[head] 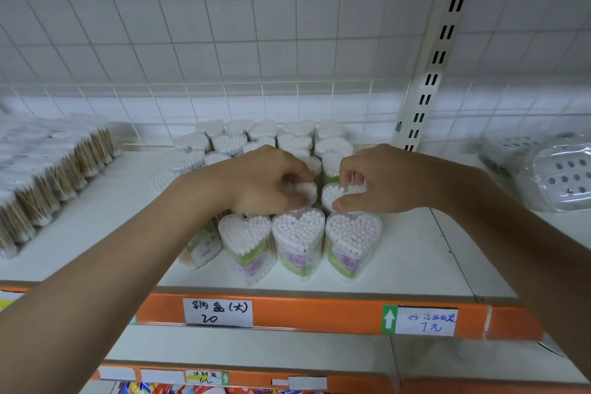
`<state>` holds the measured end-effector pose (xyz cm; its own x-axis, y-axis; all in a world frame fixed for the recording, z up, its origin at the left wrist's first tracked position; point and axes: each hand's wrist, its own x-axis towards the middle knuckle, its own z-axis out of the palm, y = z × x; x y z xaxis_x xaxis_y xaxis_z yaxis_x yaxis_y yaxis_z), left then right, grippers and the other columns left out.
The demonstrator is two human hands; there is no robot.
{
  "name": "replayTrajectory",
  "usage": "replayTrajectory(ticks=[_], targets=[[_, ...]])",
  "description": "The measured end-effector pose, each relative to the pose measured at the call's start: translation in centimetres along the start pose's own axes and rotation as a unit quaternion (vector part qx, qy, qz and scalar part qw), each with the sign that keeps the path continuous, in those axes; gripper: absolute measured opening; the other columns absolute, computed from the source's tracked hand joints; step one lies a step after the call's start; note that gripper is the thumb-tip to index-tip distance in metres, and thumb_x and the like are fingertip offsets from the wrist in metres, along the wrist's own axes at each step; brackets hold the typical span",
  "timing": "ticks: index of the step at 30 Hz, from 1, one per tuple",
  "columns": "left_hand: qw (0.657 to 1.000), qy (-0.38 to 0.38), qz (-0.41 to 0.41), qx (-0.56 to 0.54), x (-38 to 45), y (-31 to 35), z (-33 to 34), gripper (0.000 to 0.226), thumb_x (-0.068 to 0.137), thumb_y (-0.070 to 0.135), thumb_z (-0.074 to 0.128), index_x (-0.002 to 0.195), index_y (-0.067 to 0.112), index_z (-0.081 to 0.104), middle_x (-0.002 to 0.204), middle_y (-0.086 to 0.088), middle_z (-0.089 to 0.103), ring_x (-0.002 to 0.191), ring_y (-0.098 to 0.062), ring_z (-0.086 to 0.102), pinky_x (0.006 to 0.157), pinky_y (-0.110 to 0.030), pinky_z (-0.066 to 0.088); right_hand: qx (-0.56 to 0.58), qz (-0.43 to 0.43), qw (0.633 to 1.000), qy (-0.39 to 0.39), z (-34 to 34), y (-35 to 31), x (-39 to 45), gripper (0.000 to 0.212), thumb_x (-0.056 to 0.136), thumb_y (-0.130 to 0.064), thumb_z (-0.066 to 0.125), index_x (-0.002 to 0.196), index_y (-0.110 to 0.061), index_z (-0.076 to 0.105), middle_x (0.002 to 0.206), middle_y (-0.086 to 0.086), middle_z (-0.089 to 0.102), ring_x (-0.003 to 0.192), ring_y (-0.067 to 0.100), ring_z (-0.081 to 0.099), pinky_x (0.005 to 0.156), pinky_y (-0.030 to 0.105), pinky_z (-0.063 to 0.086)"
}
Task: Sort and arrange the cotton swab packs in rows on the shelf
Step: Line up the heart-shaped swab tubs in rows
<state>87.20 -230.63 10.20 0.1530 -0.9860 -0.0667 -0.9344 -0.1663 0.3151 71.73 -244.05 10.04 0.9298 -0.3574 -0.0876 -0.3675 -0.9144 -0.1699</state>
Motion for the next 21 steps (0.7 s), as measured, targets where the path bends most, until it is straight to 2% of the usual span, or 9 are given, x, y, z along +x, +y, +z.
replayTrajectory(ticks=[5,8,11,14,16,19,21], targets=[[0.998,0.037,0.041,0.02,1.6,-1.5,-1.1,0.026,0.09,0.025,0.056,0.115,0.019,0.062,0.111,0.005,0.061,0.092,-0.006,0.052,0.083,-0.02,0.041,0.019,0.02,1.0,0.013,-0.7,0.4,0.5,0.031,0.09,-0.048,0.049,0.092,-0.02,0.061,0.093,-0.002,0.062,0.077,0.01,0.055,0.072,0.026,0.044],[0.996,0.054,0.056,0.051,3.1,-2.3,-1.9,0.027,0.089,0.017,0.056,0.115,0.016,0.062,0.111,0.0,0.061,0.089,-0.006,0.048,0.083,-0.021,0.039,0.009,0.027,0.998,0.059,-1.4,0.7,1.3,0.026,0.095,-0.034,0.045,0.092,-0.014,0.063,0.093,0.0,0.063,0.083,0.015,0.057,0.076,0.03,0.047],[0.993,0.054,0.067,0.077,4.6,-2.5,-2.5,0.028,0.089,0.019,0.056,0.117,0.017,0.061,0.116,-0.001,0.059,0.09,-0.006,0.045,0.082,-0.021,0.038,-0.004,0.031,0.996,0.082,-2.0,1.2,2.3,0.021,0.093,-0.029,0.048,0.096,-0.015,0.064,0.095,-0.003,0.063,0.088,0.014,0.056,0.078,0.028,0.046],[0.992,0.03,0.071,0.101,6.0,-2.5,-2.6,0.032,0.089,0.026,0.056,0.121,0.019,0.059,0.121,0.0,0.056,0.096,-0.009,0.046,0.08,-0.019,0.034,-0.026,0.042,0.997,0.064,-2.0,1.5,3.7,0.024,0.091,-0.035,0.053,0.102,-0.016,0.062,0.093,-0.006,0.055,0.086,0.01,0.048,0.074,0.024,0.037],[0.992,-0.008,0.062,0.112,6.5,-2.4,-2.4,0.036,0.089,0.033,0.056,0.122,0.018,0.058,0.125,0.0,0.055,0.108,-0.015,0.05,0.086,-0.025,0.039,-0.036,0.051,0.997,0.037,-1.6,1.5,4.5,0.033,0.089,-0.043,0.055,0.109,-0.017,0.059,0.095,-0.006,0.049,0.088,0.01,0.043,0.075,0.023,0.034],[0.989,-0.056,0.058,0.123,7.0,-2.3,-1.8,0.034,0.087,0.031,0.057,0.113,0.009,0.062,0.117,-0.007,0.059,0.108,-0.023,0.054,0.092,-0.039,0.045,-0.027,0.073,0.997,0.004,-0.8,1.6,5.3,0.048,0.083,-0.052,0.057,0.115,-0.017,0.054,0.105,-0.003,0.053,0.091,0.014,0.047,0.075,0.025,0.037],[0.987,-0.052,0.065,0.138,7.1,-2.2,-1.7,0.03,0.087,0.03,0.056,0.105,0.007,0.064,0.108,-0.008,0.06,0.103,-0.024,0.055,0.089,-0.041,0.046,-0.016,0.086,0.996,0.006,-0.3,1.6,5.5,0.052,0.081,-0.055,0.058,0.116,-0.017,0.052,0.108,0.0,0.055,0.092,0.017,0.051,0.074,0.027,0.04]])
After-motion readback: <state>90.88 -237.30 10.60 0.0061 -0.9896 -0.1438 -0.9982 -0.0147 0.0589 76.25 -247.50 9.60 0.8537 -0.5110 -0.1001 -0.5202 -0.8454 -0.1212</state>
